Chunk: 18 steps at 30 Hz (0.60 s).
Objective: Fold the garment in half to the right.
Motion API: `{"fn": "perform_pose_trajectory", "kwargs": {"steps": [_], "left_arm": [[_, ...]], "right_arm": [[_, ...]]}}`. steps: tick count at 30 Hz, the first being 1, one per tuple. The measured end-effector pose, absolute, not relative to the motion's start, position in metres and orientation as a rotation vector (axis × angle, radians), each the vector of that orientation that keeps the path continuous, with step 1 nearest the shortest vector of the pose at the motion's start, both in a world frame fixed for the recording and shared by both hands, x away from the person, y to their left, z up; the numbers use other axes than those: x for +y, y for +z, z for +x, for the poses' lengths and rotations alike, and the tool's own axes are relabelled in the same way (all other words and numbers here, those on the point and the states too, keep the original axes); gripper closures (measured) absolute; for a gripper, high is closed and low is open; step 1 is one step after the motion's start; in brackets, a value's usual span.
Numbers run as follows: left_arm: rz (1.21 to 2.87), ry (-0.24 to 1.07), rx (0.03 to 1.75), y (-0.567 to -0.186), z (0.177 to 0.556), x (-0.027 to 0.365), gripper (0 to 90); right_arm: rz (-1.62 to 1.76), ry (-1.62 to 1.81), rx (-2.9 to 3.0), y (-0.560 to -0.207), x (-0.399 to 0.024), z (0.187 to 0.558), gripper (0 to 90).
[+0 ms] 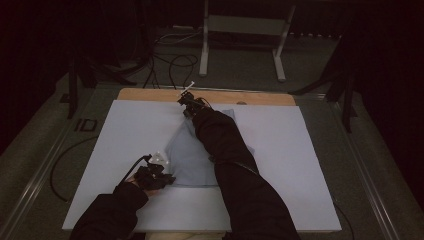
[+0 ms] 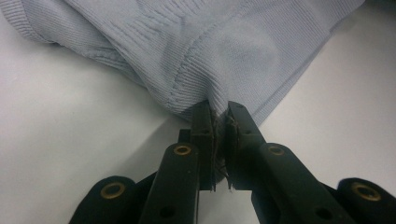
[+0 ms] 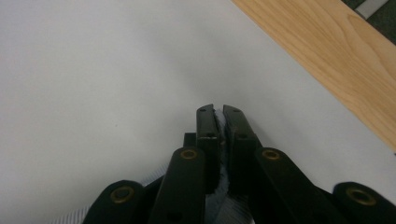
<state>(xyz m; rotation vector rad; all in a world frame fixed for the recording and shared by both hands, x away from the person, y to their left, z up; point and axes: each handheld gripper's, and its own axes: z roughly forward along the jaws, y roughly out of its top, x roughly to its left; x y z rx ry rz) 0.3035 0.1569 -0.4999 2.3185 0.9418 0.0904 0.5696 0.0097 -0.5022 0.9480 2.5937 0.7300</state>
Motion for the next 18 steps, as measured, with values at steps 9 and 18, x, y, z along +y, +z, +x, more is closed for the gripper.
{"fn": "perform_pose_trajectory", "kwargs": {"steps": [9, 18], "left_arm": [[2.308, 0.100, 0.926, -0.492, 0.305, 0.155, 84.4], [2.288, 0.104, 0.903, -0.480, 0.307, 0.147, 84.5]], "right_arm": [[0.911, 0.781, 2.563, -0.488, 0.003, 0.565, 87.3], [0.873, 0.828, 2.551, -0.465, -0.008, 0.560, 87.3]]}}
